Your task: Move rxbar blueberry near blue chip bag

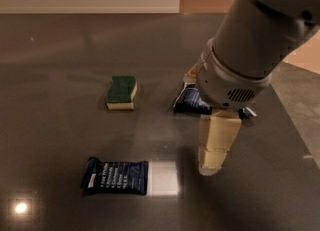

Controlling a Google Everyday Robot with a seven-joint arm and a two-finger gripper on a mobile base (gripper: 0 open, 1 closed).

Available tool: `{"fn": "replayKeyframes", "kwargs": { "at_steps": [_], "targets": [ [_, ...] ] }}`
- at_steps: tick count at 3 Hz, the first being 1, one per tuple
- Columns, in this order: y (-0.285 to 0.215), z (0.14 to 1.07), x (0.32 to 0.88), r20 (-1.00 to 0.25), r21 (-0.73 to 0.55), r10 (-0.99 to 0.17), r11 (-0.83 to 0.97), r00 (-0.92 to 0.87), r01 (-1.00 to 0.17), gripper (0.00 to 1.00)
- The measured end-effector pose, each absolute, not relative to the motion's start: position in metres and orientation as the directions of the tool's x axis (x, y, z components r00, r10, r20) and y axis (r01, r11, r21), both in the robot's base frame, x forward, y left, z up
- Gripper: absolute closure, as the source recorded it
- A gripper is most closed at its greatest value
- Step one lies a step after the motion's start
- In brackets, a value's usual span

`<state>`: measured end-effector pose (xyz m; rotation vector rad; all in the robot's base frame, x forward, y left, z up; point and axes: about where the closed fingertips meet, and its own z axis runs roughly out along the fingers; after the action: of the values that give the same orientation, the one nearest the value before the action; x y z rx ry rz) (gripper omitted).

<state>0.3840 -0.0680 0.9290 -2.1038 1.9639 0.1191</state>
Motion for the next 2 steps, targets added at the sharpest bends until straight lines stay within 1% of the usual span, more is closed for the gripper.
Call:
{"fn": "replayKeyframes", "kwargs": {
  "at_steps": [2],
  "targets": [
    [-0.025,0.891,0.35,-0.227,-0.085,-0.961,-0.143,0.158,-0.986,0.0]
  ]
}}
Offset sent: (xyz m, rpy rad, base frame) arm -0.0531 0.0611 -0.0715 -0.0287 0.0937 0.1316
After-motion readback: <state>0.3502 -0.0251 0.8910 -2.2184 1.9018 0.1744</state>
